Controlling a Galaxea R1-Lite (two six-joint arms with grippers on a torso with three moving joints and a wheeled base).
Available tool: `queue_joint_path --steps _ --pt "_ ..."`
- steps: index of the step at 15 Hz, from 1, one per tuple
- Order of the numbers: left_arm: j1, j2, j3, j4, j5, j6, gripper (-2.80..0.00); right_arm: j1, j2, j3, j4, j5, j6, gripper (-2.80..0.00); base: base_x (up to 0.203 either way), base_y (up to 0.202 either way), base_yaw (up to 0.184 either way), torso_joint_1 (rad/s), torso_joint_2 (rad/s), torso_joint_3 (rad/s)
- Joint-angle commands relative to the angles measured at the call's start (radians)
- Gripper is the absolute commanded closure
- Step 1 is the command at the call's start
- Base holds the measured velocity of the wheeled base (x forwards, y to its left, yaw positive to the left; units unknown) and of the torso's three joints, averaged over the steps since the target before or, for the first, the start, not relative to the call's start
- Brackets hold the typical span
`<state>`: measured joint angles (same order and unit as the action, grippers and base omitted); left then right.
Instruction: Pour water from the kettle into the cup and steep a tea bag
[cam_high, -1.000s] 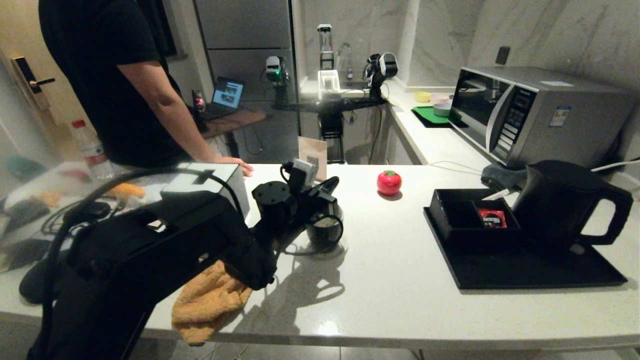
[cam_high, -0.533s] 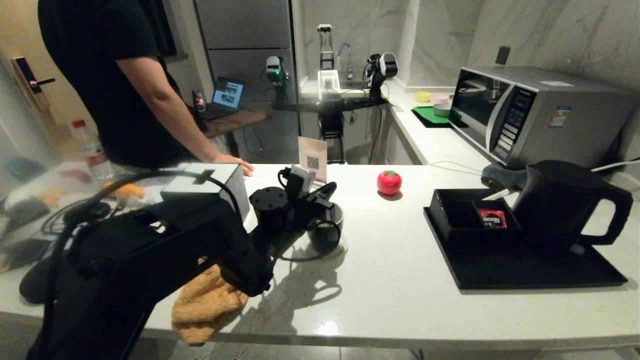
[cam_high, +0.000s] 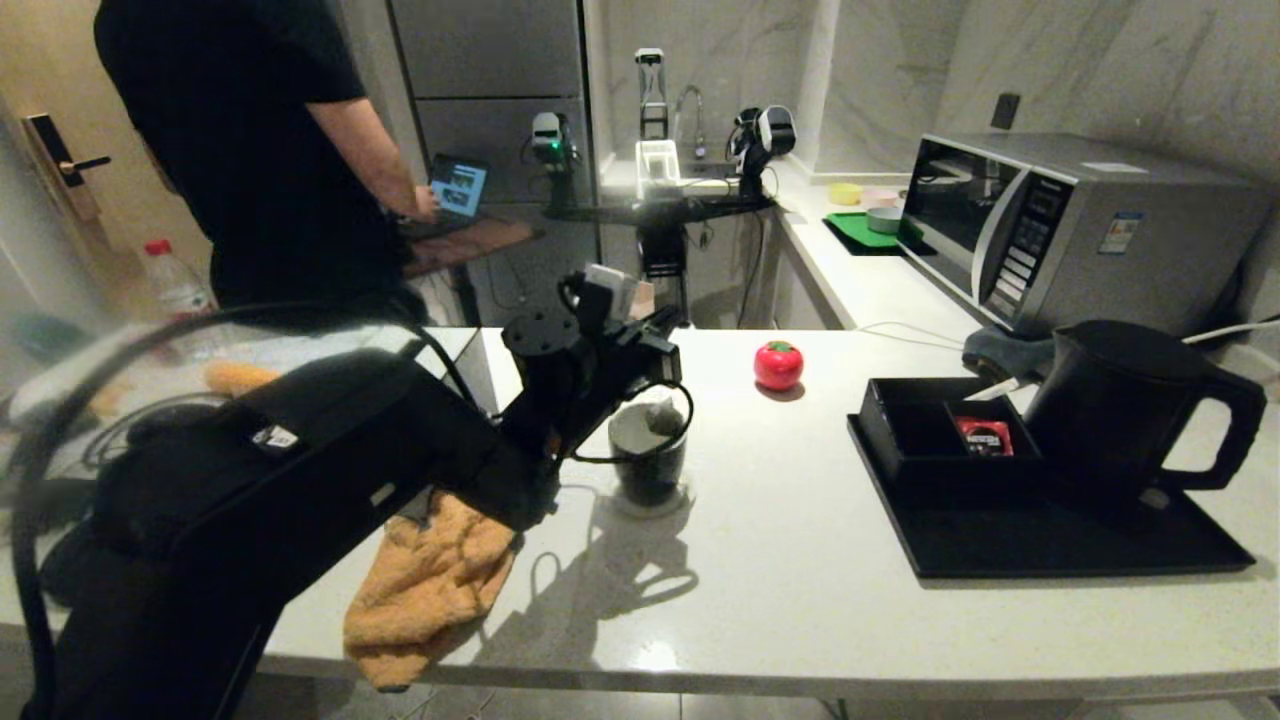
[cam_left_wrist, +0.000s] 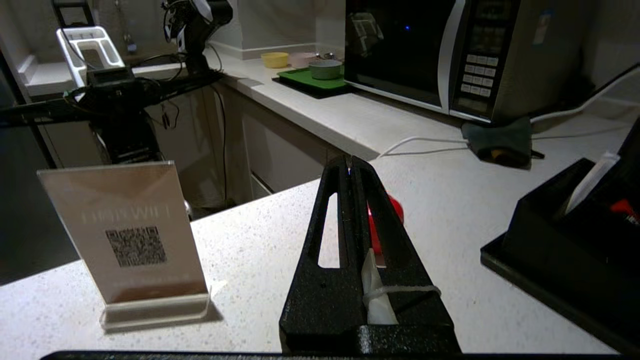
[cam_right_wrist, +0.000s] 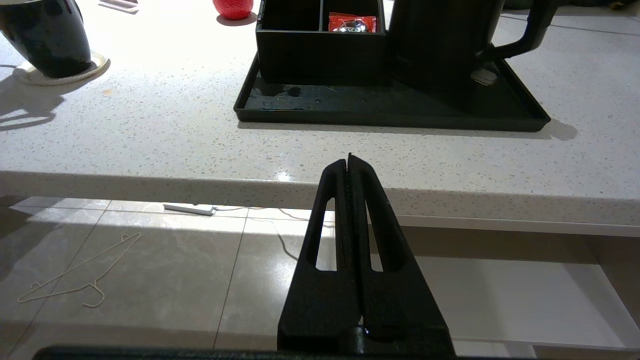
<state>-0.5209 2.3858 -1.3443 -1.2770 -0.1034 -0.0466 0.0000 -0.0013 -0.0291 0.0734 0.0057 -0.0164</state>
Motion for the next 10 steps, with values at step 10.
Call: queue_joint_path --steps 10 --pt "-0.003 -0.054 -0.042 0.071 0.001 -0.001 0.00 0.000 0.001 0.000 0.000 0.000 0.000 0.00 0.000 0.000 0.000 0.000 0.00 0.000"
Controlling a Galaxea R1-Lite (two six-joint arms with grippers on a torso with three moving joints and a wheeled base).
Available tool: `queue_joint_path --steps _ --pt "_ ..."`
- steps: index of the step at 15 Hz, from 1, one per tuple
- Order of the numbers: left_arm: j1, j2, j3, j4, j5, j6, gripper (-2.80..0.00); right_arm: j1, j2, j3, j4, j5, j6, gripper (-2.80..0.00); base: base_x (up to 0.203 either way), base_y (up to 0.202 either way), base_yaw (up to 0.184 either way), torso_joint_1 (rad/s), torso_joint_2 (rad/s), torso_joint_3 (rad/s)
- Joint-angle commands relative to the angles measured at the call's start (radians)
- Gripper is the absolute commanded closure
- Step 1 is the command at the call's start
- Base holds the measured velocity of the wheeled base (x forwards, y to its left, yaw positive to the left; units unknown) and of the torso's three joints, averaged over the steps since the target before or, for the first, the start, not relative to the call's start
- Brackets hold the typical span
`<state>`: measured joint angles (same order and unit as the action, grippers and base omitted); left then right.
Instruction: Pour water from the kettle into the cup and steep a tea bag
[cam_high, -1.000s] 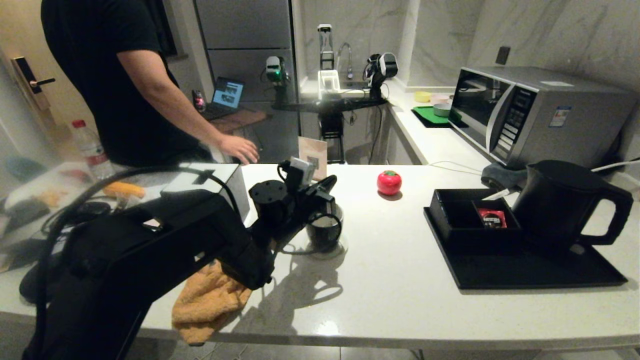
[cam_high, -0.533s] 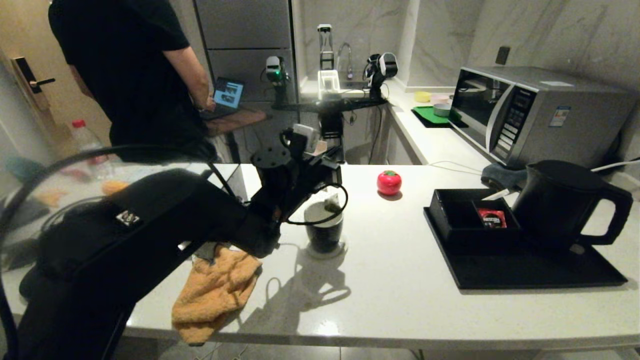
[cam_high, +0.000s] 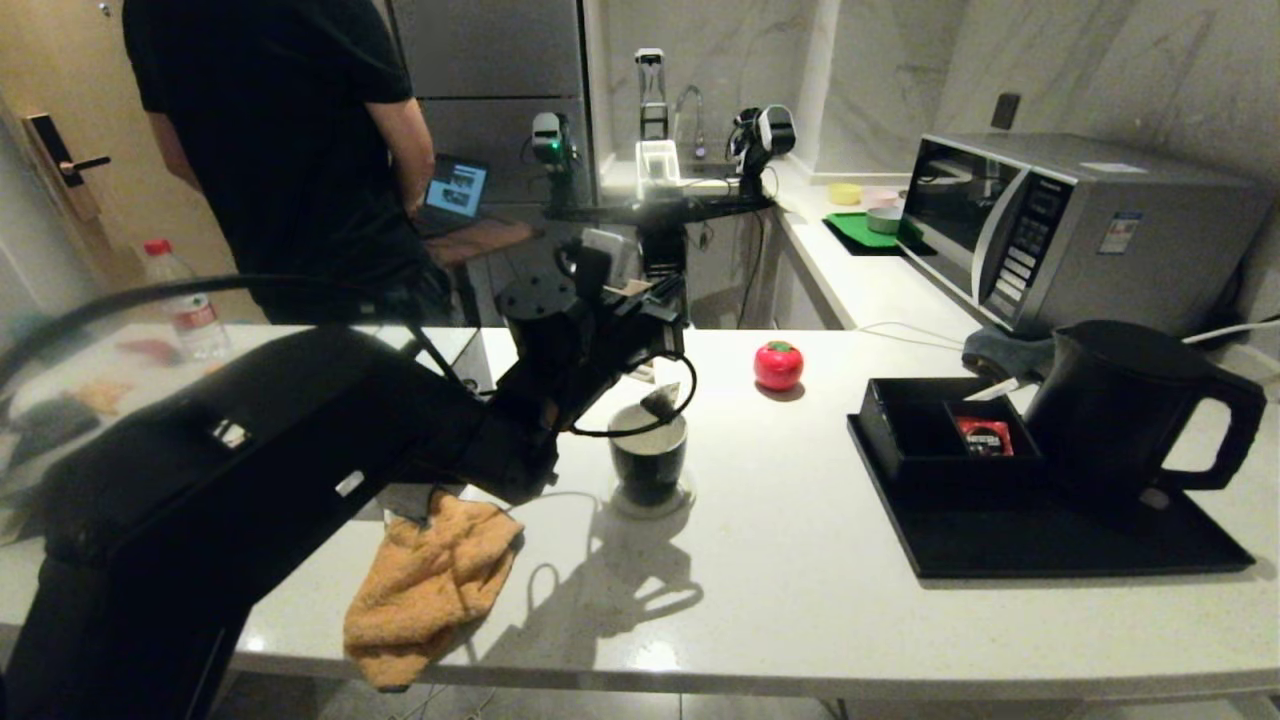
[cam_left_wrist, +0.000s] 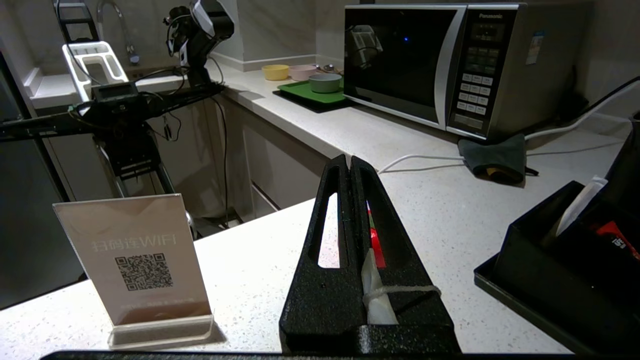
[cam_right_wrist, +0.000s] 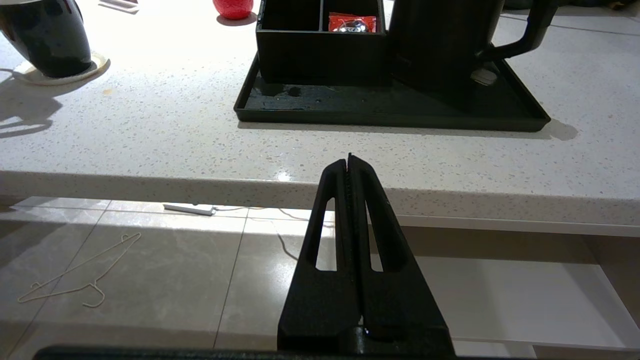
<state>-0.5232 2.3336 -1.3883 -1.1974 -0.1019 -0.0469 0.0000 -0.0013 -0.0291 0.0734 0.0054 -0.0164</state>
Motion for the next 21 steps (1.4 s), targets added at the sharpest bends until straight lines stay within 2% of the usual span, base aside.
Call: queue_joint_path --steps 1,11,14,18,21 --pt "0.000 -0.002 0.002 -0.010 -0.001 -0.001 0.00 0.000 0.001 0.000 0.000 0.001 0.000 0.00 0.000 0.000 0.000 0.000 0.00 0.000" --pt "-0.003 0.019 0.040 -0.051 -0.002 0.001 0.00 0.000 0.001 0.000 0.000 0.001 0.000 0.00 0.000 0.000 0.000 0.000 0.00 0.000" --pt "-0.006 0.021 0.106 -0.097 -0.001 0.001 0.00 0.000 0.001 0.000 0.000 0.001 0.000 0.00 0.000 0.000 0.000 0.000 0.00 0.000" --pt "-0.015 0.049 0.238 -0.212 -0.001 0.001 0.00 0.000 0.001 0.000 0.000 0.001 0.000 0.00 0.000 0.000 0.000 0.000 0.00 0.000" --pt "-0.025 0.107 0.274 -0.294 0.002 0.000 0.00 0.000 0.001 0.000 0.000 0.001 0.000 0.00 0.000 0.000 0.000 0.000 0.00 0.000"
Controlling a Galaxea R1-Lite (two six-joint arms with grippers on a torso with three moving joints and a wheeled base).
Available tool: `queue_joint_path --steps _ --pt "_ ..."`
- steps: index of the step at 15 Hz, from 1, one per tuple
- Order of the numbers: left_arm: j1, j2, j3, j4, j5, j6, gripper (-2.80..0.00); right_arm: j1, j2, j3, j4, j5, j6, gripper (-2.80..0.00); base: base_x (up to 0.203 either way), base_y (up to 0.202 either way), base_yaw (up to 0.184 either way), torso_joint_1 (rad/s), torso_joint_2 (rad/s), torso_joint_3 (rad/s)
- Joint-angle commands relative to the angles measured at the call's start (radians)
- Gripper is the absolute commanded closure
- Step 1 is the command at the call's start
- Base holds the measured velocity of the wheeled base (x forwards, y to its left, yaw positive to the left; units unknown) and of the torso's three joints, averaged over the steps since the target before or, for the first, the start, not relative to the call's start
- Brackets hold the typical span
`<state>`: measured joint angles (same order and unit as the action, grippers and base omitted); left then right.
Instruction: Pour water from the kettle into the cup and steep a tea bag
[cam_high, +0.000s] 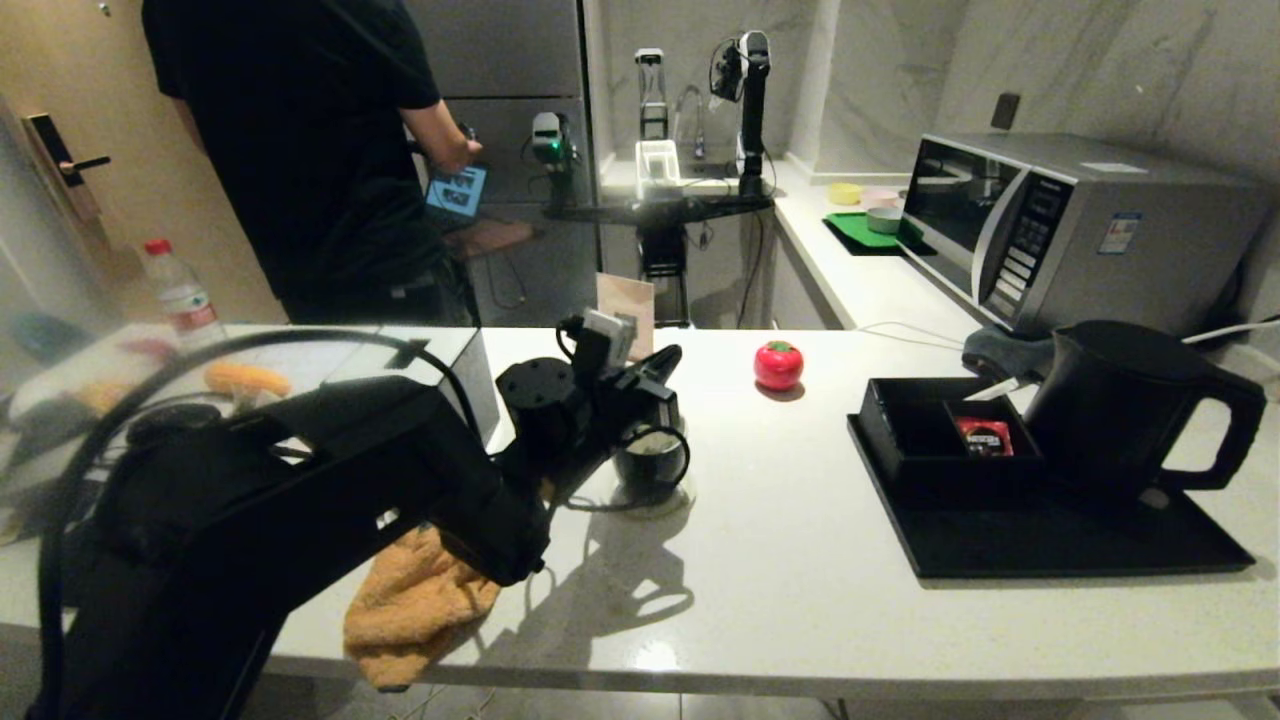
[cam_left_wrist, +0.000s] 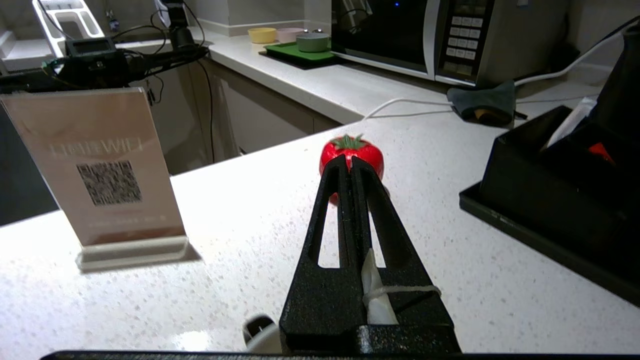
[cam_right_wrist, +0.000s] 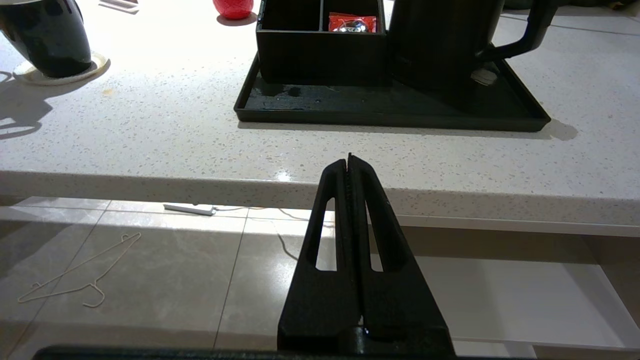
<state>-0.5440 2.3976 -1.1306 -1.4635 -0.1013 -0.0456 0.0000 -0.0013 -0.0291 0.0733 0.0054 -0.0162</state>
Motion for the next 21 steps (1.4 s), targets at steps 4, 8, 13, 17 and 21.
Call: queue_joint_path --steps 4,8,13,17,21 --pt "-0.005 0.066 0.017 -0.057 0.018 -0.002 0.00 0.000 0.001 0.000 0.000 0.001 -0.001 0.00 0.000 0.000 0.000 0.000 0.00 0.000" --pt "0.004 0.044 0.015 -0.056 0.018 -0.002 0.00 0.000 0.001 0.000 0.000 0.001 -0.001 0.00 0.000 0.000 0.000 0.000 0.00 0.000" --pt "0.036 -0.004 0.015 -0.048 0.018 -0.002 0.00 0.000 0.001 0.000 0.000 0.001 -0.001 0.00 0.000 0.000 0.000 0.000 0.00 0.000" --pt "0.039 -0.042 0.011 -0.029 0.018 -0.002 0.00 0.000 0.001 0.000 0.000 0.001 -0.001 0.00 0.000 0.000 0.000 0.000 0.00 0.000" --pt "0.041 -0.089 0.010 -0.026 0.018 -0.002 0.00 0.000 0.001 0.000 0.000 0.001 -0.001 0.00 0.000 0.000 0.000 0.000 0.00 0.000"
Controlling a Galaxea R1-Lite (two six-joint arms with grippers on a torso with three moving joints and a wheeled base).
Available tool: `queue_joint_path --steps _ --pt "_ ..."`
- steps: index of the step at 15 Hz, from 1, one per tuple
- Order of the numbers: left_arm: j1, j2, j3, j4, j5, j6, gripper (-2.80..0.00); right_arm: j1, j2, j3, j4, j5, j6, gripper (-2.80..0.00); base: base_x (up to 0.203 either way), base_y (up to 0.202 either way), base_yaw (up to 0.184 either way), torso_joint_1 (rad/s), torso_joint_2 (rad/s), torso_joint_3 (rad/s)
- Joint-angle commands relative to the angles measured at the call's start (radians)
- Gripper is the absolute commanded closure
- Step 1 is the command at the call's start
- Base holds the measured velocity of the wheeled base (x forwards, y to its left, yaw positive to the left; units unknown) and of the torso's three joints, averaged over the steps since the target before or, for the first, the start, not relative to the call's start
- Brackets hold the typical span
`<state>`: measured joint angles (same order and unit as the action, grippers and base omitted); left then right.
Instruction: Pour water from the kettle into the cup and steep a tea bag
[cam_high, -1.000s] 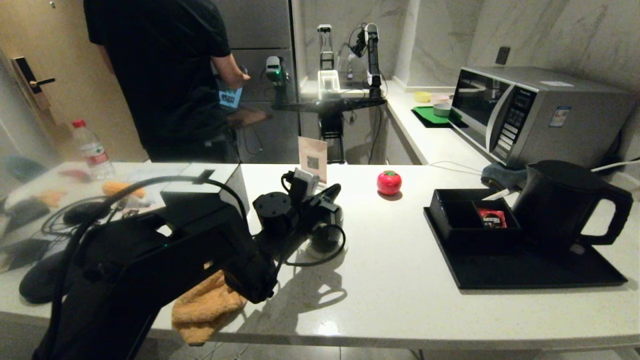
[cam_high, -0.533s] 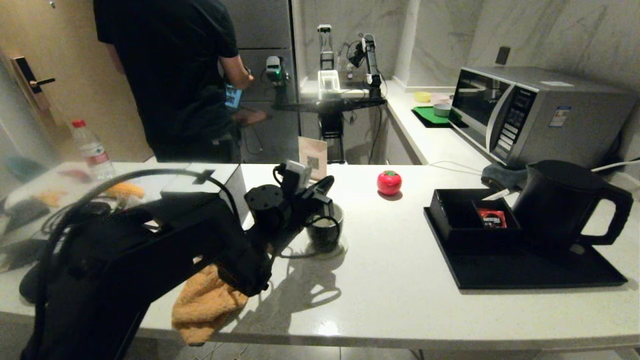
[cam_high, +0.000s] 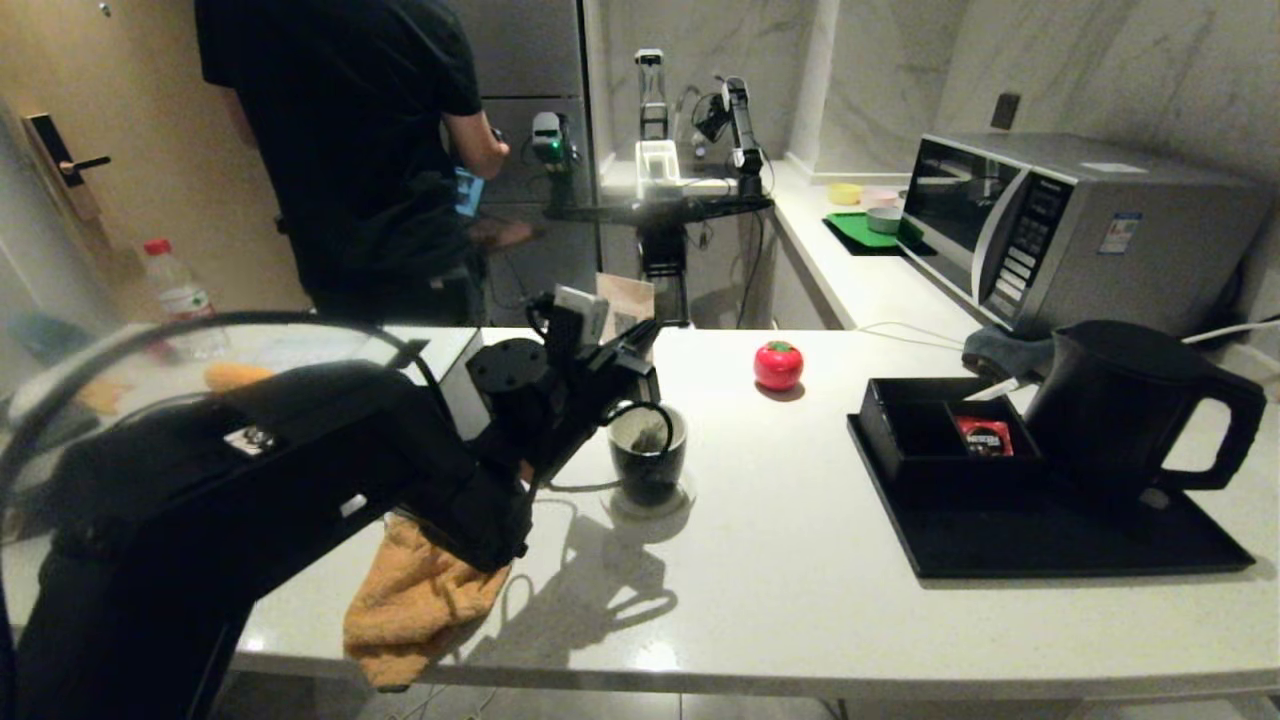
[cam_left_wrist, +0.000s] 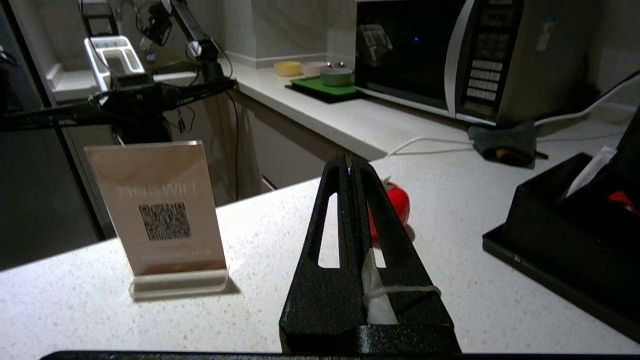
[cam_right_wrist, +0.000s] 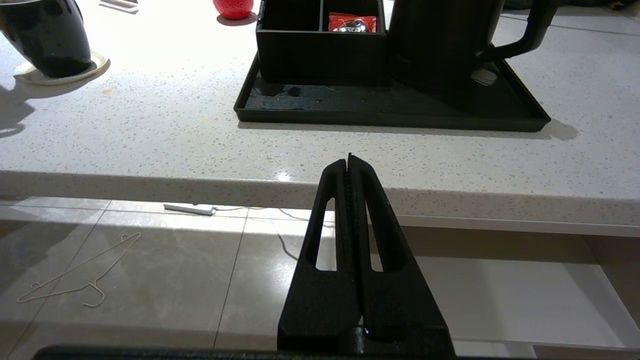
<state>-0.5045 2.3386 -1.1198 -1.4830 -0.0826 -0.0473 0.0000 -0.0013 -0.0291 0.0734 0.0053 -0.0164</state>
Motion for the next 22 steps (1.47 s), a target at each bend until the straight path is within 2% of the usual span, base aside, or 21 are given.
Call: queue_joint_path --steps 1,6,16,22 --pt "0.000 -0.041 -0.002 0.007 0.003 0.000 0.00 0.000 0.001 0.000 0.000 0.001 0.000 0.00 0.000 0.000 0.000 0.000 0.00 0.000" --pt "0.000 -0.099 -0.002 0.072 0.004 0.000 0.00 0.000 0.001 0.000 0.000 0.001 0.000 0.00 0.000 0.000 0.000 0.000 0.00 0.000" --pt "-0.020 -0.050 0.009 0.052 0.006 0.001 0.00 0.000 0.001 0.000 0.000 0.001 0.000 0.00 0.000 0.000 0.000 0.000 0.00 0.000" --pt "-0.002 -0.051 0.017 0.049 0.007 0.001 0.00 0.000 0.001 0.000 0.000 0.001 0.000 0.00 0.000 0.000 0.000 0.000 0.00 0.000"
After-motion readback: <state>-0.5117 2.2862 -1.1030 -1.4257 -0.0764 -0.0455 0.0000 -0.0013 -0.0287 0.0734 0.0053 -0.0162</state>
